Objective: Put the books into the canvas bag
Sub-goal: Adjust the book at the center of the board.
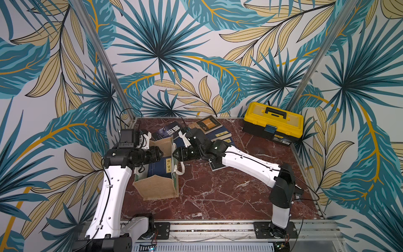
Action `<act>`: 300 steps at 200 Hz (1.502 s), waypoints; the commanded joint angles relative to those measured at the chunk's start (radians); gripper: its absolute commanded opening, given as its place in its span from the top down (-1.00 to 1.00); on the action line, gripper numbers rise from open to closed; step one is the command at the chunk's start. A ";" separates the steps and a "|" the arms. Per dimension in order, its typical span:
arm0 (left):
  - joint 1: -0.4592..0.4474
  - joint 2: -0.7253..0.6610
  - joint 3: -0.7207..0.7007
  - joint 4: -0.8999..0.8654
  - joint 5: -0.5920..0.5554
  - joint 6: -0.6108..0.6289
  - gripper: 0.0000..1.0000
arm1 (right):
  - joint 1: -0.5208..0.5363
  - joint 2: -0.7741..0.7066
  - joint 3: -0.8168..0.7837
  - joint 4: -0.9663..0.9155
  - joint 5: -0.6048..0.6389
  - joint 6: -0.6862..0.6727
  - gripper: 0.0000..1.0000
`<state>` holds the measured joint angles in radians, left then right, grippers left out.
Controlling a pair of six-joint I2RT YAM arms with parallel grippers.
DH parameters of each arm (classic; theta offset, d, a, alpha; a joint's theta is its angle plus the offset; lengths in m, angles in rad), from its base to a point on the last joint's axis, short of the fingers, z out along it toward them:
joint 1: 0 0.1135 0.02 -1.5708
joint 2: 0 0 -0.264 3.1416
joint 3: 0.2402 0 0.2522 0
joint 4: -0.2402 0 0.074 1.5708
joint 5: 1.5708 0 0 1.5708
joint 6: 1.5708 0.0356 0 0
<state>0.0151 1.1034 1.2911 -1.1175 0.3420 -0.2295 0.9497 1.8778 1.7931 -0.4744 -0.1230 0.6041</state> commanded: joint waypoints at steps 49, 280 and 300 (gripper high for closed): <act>-0.339 0.058 0.222 0.034 -0.150 -0.118 -0.08 | -0.179 -0.302 -0.329 -0.057 0.121 -0.025 -0.08; -0.663 1.140 0.812 0.149 -0.053 0.037 -0.08 | -0.628 -0.284 -0.822 0.044 0.007 0.240 -0.13; -0.644 1.182 0.821 0.168 -0.045 0.032 -0.09 | -0.629 -0.251 -0.827 0.073 -0.014 0.260 -0.13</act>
<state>-0.6518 2.2536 2.0430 -0.9787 0.2764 -0.2142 0.3233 1.5913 0.9810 -0.4477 -0.0921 0.8215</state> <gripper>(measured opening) 0.541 0.566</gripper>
